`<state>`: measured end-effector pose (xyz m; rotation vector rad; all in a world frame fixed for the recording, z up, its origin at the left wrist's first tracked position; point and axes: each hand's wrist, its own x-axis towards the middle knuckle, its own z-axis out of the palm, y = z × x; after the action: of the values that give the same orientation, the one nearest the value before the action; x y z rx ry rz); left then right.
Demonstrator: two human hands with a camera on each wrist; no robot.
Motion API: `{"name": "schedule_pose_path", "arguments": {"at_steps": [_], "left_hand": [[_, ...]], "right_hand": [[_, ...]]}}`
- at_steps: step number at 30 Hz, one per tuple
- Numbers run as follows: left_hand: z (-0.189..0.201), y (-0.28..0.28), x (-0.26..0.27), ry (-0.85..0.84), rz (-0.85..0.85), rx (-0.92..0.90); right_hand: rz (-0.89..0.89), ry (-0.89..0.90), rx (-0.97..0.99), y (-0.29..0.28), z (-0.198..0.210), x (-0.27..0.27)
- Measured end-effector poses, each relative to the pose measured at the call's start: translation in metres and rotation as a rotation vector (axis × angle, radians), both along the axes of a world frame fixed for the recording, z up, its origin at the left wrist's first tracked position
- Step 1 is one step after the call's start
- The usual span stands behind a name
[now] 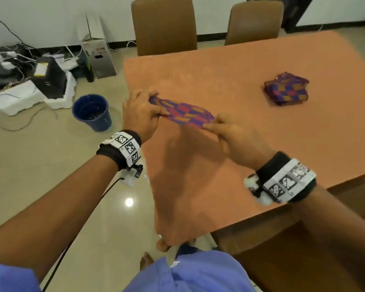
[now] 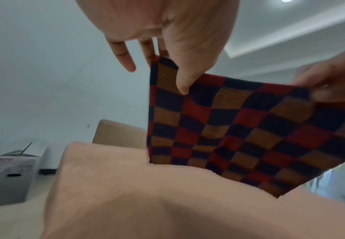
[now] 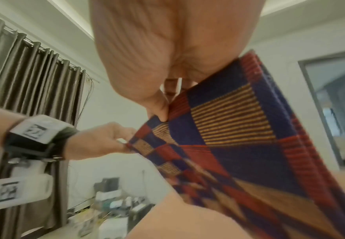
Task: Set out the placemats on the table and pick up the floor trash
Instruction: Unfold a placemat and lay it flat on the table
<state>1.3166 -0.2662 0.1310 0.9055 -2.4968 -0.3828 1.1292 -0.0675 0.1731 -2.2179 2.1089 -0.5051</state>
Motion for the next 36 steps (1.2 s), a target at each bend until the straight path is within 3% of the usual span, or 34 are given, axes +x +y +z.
{"name": "schedule_pose_path", "arguments": {"at_steps": [4, 6, 9, 13, 16, 18, 21, 26, 32, 36], "left_hand": [[-0.084, 0.014, 0.021, -0.476, -0.027, 0.165], [-0.114, 0.020, 0.037, -0.555, -0.030, 0.202], [-0.120, 0.028, 0.050, -0.448, -0.003, 0.255], [-0.115, 0.034, 0.046, -0.411, 0.017, 0.251], [-0.115, 0.041, 0.036, -0.430, 0.016, 0.270], [-0.116, 0.047, 0.029, -0.448, 0.010, 0.293], [-0.115, 0.058, 0.018, -0.466, -0.018, 0.313], [-0.110, 0.085, 0.006, -0.453, -0.027, 0.335], [-0.102, 0.119, -0.009, -0.312, -0.093, 0.320], [-0.096, 0.136, -0.029, -0.207, -0.161, 0.272]], "right_hand": [[0.061, -0.254, 0.360, 0.034, -0.111, 0.069], [0.088, -0.410, 0.598, 0.041, -0.139, 0.099], [-0.019, -0.460, 0.561, 0.039, -0.151, 0.095], [-0.342, -0.374, 0.348, 0.025, -0.157, 0.041], [-0.496, -0.302, 0.334, 0.011, -0.160, -0.004], [-0.540, -0.300, 0.373, 0.000, -0.159, -0.024], [-0.608, -0.437, 0.432, -0.014, -0.161, -0.040], [-0.693, -0.697, 0.298, -0.022, -0.162, -0.044], [-0.533, -0.653, 0.283, -0.007, -0.142, -0.074], [-0.677, -0.541, 0.174, 0.012, -0.121, -0.140]]}}
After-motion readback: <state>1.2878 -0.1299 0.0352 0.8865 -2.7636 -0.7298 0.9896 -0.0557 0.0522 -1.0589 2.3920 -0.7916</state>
